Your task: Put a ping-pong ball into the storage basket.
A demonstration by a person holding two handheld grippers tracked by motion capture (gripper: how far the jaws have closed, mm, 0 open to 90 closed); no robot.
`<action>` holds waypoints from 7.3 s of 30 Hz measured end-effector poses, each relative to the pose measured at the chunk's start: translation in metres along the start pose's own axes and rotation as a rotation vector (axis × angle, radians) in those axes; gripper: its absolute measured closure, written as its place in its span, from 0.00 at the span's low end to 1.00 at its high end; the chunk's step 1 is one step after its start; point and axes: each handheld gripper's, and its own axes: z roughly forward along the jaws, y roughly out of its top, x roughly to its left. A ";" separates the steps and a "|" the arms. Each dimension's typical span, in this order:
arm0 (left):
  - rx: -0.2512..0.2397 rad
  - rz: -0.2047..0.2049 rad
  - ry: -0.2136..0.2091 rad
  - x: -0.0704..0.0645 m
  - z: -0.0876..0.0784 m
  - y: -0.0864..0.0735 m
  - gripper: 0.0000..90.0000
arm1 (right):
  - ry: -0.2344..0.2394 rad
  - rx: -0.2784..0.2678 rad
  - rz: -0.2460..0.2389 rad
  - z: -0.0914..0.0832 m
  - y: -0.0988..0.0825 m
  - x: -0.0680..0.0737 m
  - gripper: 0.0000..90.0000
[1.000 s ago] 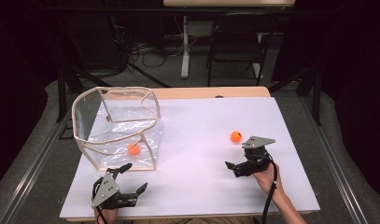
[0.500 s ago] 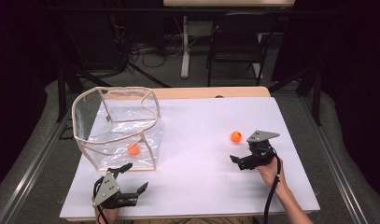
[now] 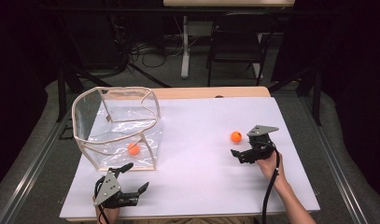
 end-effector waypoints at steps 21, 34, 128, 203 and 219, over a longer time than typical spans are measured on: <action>0.002 -0.006 0.020 -0.001 -0.004 -0.001 0.17 | -0.015 0.028 0.018 0.029 0.011 -0.016 0.00; -0.008 -0.013 0.019 -0.002 -0.005 -0.001 0.17 | -0.011 0.081 0.004 0.053 0.019 -0.019 0.00; -0.007 -0.004 0.003 -0.002 -0.003 -0.001 0.17 | -0.085 0.081 -0.072 0.019 0.033 -0.004 0.56; -0.006 -0.005 0.006 -0.002 -0.004 -0.001 0.17 | 0.050 0.062 -0.193 0.018 0.049 0.052 0.56; -0.005 -0.004 0.002 -0.002 -0.003 -0.001 0.17 | 0.087 0.053 -0.214 0.018 0.051 0.064 0.56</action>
